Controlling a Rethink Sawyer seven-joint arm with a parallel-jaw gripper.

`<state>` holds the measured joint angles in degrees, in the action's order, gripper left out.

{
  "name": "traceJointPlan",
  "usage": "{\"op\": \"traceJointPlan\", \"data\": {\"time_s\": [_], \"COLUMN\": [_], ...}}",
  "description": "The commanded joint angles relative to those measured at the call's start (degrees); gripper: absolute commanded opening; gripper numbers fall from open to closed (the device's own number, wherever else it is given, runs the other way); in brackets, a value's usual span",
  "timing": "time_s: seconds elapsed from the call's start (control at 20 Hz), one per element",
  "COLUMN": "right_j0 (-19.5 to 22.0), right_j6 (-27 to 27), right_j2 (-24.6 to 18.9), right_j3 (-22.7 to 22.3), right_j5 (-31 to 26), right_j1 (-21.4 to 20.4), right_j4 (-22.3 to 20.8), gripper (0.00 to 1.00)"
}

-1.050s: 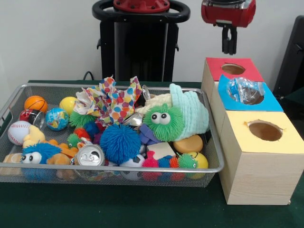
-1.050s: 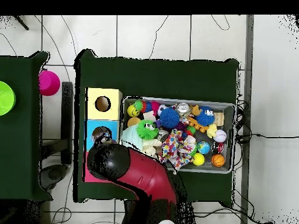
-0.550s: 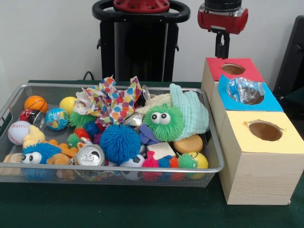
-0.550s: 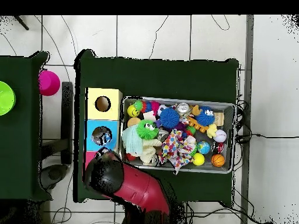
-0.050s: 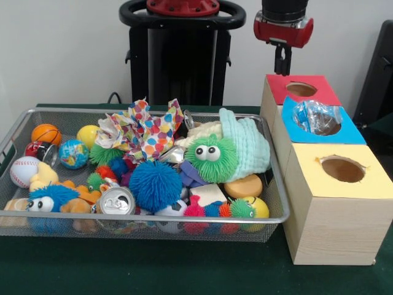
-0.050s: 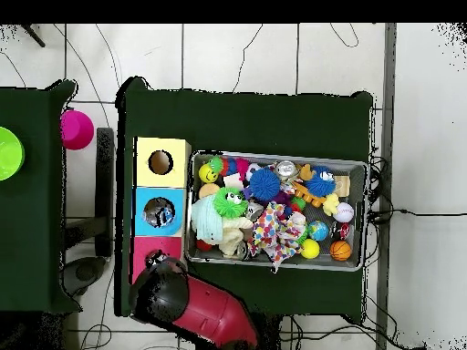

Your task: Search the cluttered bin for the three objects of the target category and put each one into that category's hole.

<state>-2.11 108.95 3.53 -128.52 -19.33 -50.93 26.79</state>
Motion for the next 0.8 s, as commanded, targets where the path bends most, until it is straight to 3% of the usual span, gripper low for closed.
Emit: {"op": "traceJointPlan", "data": {"time_s": [0.05,0.4,0.65,0.8], "right_j0": [1.07,-3.96,-4.66,-6.45], "right_j6": [10.89,15.70,16.01,17.13], "right_j2": [-7.05,-3.90,-5.20,-3.93], "right_j3": [-1.53,4.23,6.05,8.18], "right_j5": [3.84,-1.94,0.32,-1.20], "right_j1": [1.46,2.04,4.75,5.48], "right_j4": [2.71,3.93,6.32,6.86], "gripper": [0.00,0.00,0.00,0.00]}}
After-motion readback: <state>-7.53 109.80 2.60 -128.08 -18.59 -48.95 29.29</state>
